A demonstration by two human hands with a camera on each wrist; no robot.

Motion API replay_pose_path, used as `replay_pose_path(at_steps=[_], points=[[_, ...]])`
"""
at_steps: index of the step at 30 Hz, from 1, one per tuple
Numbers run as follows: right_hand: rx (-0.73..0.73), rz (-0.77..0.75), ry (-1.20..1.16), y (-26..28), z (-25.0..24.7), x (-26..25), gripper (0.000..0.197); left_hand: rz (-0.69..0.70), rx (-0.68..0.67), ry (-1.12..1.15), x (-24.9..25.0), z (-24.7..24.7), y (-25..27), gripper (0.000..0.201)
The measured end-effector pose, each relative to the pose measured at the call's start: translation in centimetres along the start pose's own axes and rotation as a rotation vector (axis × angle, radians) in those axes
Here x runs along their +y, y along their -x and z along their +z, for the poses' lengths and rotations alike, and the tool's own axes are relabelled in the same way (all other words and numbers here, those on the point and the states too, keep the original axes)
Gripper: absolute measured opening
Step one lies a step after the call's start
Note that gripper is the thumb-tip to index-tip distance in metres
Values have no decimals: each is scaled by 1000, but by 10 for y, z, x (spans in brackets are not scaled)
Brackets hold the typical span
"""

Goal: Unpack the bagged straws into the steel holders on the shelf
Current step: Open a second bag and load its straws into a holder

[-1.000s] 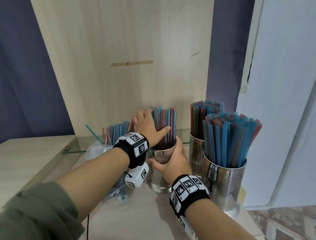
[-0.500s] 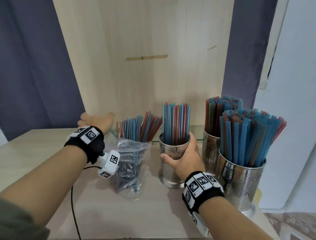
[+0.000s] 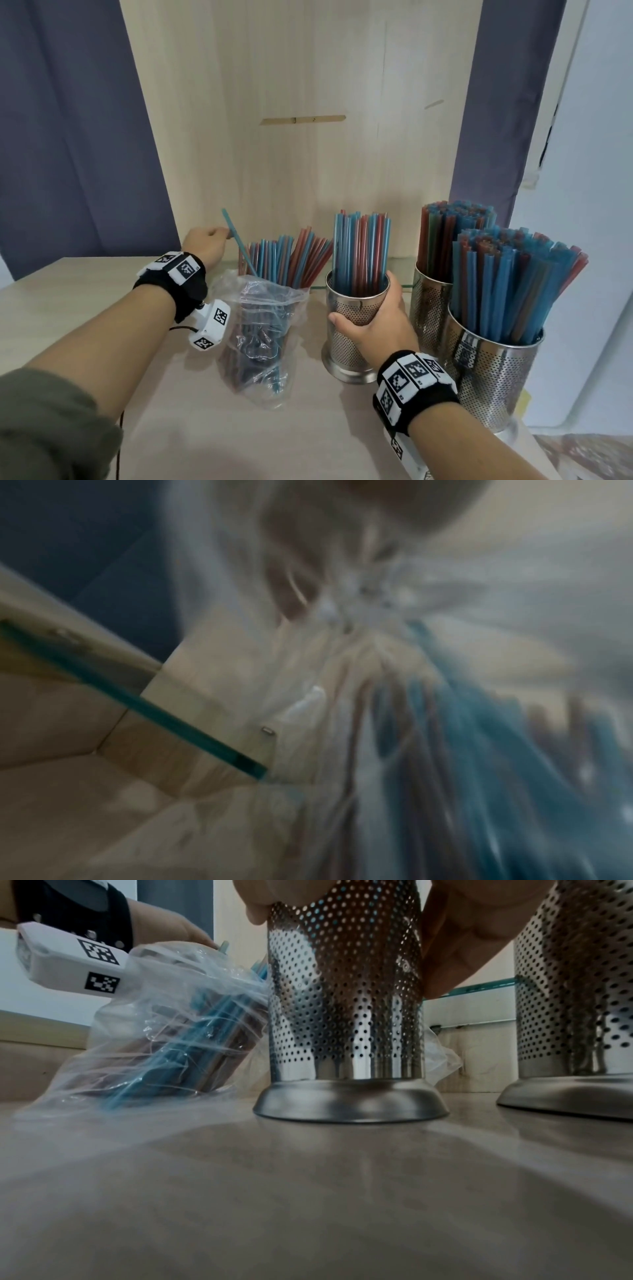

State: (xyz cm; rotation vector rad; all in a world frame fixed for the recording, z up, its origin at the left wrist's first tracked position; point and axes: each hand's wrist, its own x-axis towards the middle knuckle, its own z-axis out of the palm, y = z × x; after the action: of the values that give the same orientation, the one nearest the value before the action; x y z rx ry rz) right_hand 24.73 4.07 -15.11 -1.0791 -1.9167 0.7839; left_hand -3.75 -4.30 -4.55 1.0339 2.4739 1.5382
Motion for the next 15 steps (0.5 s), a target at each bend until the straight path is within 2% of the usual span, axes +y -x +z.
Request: replay_pose_path(at_steps=[4, 8, 10, 13, 15], points=[[1, -5, -4, 0, 0, 0, 120, 130, -138, -112, 8, 13, 4, 40], [4, -4, -9, 0, 1, 1, 121, 225, -54, -203, 16, 13, -3, 37], [2, -2, -8, -1, 1, 1, 122, 246, -83, -275, 17, 10, -7, 36], [0, -1, -2, 0, 0, 1, 121, 220, -261, -500, 9, 16, -4, 39], [0, -3, -2, 0, 0, 0, 120, 233, -206, -558, 1, 23, 2, 39]])
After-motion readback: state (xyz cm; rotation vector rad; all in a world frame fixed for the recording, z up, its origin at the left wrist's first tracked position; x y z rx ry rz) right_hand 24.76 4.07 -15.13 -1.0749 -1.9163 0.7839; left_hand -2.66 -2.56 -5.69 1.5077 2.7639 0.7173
